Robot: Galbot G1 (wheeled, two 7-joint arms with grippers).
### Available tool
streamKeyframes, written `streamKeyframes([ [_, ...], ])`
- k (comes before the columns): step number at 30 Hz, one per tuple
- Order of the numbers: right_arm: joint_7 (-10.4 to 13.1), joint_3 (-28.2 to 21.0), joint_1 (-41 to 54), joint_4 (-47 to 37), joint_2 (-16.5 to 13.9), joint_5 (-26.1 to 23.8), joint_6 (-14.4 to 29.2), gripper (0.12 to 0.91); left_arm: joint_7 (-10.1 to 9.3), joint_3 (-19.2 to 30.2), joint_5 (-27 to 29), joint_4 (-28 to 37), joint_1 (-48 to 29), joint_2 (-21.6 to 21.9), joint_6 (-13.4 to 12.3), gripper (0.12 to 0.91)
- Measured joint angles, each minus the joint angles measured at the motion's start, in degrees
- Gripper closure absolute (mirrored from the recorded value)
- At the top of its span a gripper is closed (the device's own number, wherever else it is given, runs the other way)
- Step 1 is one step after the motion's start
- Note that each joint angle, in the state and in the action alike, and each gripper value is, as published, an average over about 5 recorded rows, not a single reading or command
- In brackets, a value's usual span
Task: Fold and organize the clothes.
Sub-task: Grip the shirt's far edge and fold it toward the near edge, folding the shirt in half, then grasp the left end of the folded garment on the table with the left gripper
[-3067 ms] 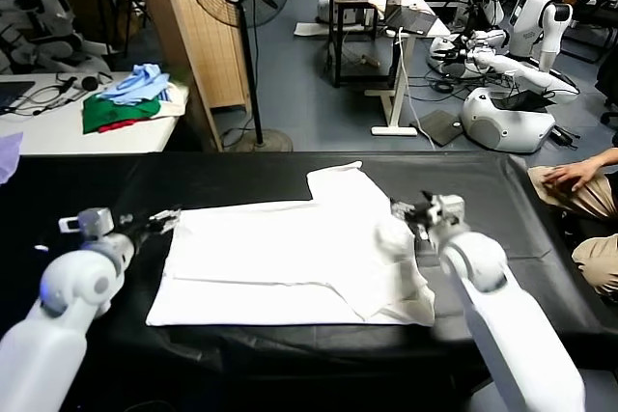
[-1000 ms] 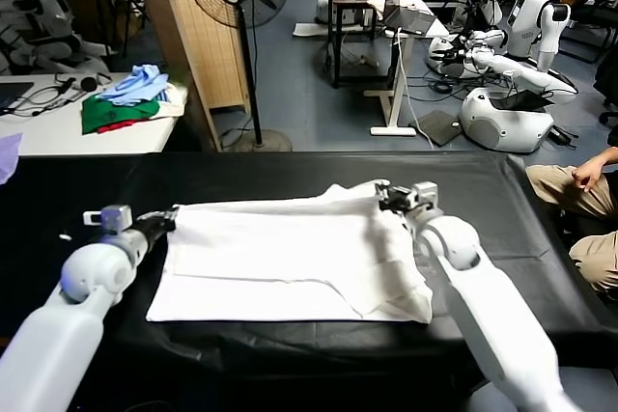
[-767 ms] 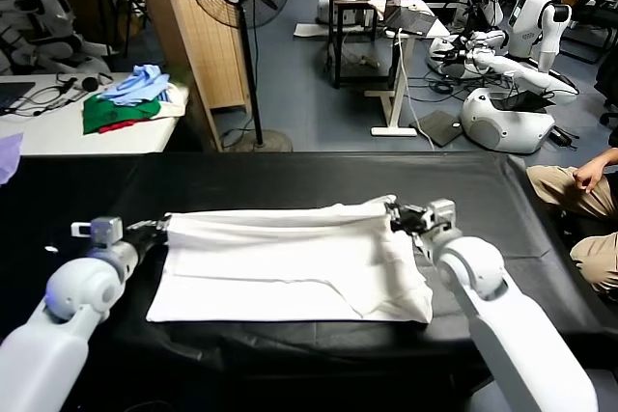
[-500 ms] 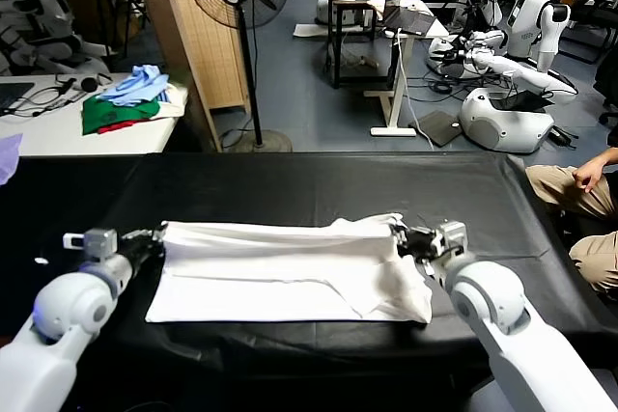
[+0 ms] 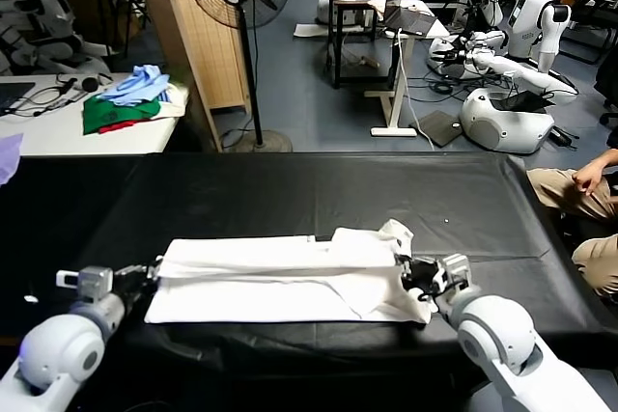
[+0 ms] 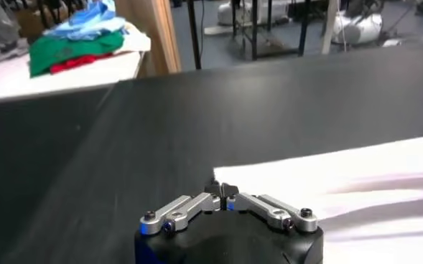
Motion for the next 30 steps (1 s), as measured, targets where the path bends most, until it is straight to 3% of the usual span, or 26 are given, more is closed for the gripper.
streamKeyframes([
  [4,-0.1,1.9,-1.5,1.7,-0.8,0.7,0.0,0.612,-0.01,-0.1,0.4,-0.8,1.1,-0.7,0.6,0.799],
  [11,0.9,5.8,-0.7,2.5,0.1,1.2,0.0,0.271,-0.04,-1.3,-1.3,-3.1,2.0,-0.9,1.3,0.406],
  [15,0.3,5.0,2.3,-0.5,2.5,-3.9,0.8,0.231,-0.69,-1.2,-3.5,-2.8,-0.3,-1.2,0.6,0.257],
  [22,-1.0,0.4,8.8,-8.1,6.7,-8.7,3.6,0.227,-1.52,1.6,-5.7,2.1,-8.3,-3.6,-0.5,0.232],
  [30,-1.2,-2.9,13.0,-14.9,9.3,-11.5,4.2,0.227,-1.19,4.4,-8.1,9.6,-14.0,-6.7,0.0,0.232],
])
